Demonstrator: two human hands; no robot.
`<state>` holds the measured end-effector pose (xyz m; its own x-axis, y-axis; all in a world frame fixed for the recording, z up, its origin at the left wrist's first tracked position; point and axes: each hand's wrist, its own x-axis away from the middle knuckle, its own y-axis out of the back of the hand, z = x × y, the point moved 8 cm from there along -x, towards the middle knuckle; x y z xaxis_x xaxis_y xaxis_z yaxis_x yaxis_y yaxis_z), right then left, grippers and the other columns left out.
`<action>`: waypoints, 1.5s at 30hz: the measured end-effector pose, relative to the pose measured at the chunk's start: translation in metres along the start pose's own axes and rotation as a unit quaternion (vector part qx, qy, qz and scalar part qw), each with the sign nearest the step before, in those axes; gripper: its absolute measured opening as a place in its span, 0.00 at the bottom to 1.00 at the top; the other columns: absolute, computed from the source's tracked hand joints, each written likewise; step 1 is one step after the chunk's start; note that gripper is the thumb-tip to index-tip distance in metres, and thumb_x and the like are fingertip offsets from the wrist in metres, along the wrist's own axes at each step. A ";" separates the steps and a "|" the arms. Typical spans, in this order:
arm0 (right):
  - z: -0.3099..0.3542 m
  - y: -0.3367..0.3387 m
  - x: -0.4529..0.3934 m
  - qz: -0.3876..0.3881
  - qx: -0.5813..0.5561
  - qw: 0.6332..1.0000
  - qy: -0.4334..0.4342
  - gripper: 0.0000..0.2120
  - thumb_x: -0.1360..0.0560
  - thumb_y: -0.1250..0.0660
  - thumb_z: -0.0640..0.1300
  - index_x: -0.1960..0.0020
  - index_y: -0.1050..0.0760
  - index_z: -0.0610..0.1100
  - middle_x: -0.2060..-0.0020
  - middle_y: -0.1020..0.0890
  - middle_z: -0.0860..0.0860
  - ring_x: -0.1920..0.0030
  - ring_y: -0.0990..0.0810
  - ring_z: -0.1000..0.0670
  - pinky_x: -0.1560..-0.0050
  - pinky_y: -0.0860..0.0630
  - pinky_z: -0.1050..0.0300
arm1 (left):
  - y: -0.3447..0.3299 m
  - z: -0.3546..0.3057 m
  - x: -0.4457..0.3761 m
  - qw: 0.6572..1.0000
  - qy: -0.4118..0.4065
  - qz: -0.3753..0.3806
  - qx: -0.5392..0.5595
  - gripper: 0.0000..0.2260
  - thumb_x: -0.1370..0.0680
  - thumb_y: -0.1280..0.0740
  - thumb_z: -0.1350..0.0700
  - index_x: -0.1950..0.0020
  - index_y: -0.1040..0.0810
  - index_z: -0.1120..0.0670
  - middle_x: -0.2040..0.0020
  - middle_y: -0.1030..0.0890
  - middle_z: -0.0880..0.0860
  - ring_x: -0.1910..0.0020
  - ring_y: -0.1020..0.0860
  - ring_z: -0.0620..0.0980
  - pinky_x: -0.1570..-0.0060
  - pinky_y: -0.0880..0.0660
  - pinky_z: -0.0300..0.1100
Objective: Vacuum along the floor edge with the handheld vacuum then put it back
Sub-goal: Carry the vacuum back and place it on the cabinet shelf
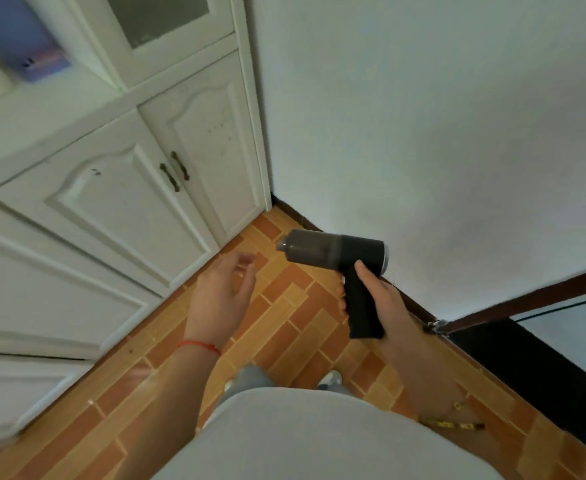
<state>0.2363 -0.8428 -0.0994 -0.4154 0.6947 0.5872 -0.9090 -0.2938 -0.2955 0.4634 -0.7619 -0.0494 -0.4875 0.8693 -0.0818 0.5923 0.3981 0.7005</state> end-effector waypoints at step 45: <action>-0.137 -0.560 -0.070 0.325 0.170 0.923 -0.113 0.27 0.28 0.31 0.56 0.40 0.23 0.36 0.62 0.20 0.46 0.66 0.22 0.50 0.64 0.24 0.58 | 0.395 0.355 0.114 0.906 0.272 -0.312 -0.086 0.10 0.19 0.37 0.57 0.40 0.21 0.53 0.47 0.21 0.45 0.50 0.24 0.39 0.51 0.35 0.21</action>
<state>0.7788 -0.6366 -0.0780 -0.8376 0.1557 0.5236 -0.4075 -0.8165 -0.4091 0.8691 -0.4014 -0.0337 -0.9652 0.1989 -0.1700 0.0074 0.6702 0.7421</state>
